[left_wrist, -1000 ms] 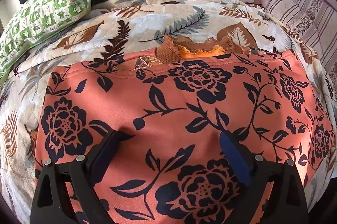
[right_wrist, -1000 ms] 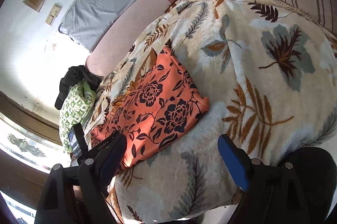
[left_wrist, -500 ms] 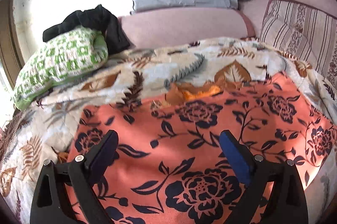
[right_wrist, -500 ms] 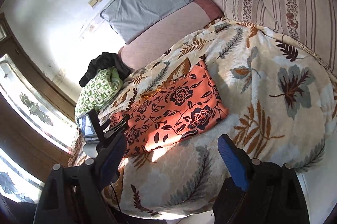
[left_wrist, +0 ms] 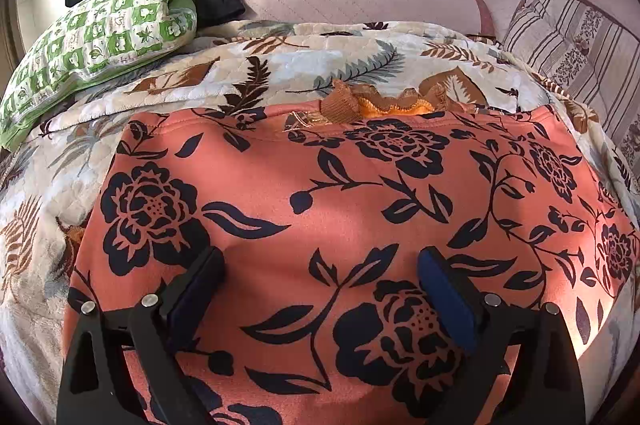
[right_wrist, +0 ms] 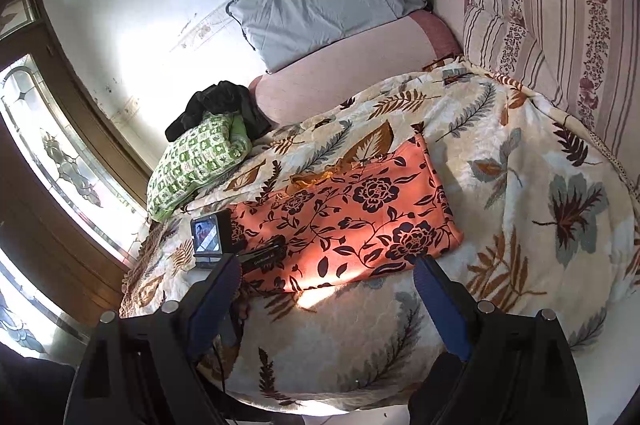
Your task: Fold small clothes
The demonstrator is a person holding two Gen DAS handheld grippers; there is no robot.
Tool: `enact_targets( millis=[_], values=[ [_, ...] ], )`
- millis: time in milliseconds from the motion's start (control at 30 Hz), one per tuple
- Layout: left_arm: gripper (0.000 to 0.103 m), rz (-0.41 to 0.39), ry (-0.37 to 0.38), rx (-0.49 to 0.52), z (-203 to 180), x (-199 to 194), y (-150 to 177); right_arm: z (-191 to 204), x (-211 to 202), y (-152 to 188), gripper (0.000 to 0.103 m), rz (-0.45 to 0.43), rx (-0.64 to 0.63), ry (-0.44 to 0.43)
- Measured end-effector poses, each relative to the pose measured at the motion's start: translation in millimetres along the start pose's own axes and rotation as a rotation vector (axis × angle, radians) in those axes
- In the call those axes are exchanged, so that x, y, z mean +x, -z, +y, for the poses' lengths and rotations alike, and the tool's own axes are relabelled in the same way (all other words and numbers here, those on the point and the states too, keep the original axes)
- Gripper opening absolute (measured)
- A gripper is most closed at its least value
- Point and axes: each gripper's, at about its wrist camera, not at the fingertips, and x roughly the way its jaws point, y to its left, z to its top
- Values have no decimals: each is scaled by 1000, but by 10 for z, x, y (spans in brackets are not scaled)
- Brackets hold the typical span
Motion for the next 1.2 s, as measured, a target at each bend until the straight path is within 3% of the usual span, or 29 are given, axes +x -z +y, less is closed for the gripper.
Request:
enact_targets(
  millis=[233,300,367,433,500,567,700,867,933,1133,1200],
  values=[
    [97,-152,-34,-62,134,-373,-88,113,-51,-42,90,-28,22,-16],
    [97,-74,-28,-59,160,-231,-70,104,-20,-26,90,-19,36,-20],
    [98,89,-58,0,122,82,21,83,23,1,90,-12,48,-28],
    [98,31,-87,49,45,12,34,40,88,32,90,-4,74,-41],
    [98,22,-56,61,14,-97,-15,-48,186,75,90,14,123,-69],
    [98,-76,-37,58,28,-314,-24,-178,328,134,90,34,186,-89],
    [98,-144,-16,50,105,-532,32,-556,697,318,90,77,379,-156],
    [98,-81,-20,44,173,-420,141,-928,1379,570,90,211,612,-227],
    [98,-88,-7,36,159,-438,121,-1001,1567,582,90,230,648,-239],
    [98,-60,73,2,-96,-393,-67,-1533,1763,493,90,143,836,-141],
    [98,-49,45,9,-235,-321,-121,-1679,1867,447,90,139,873,-148]
  ],
)
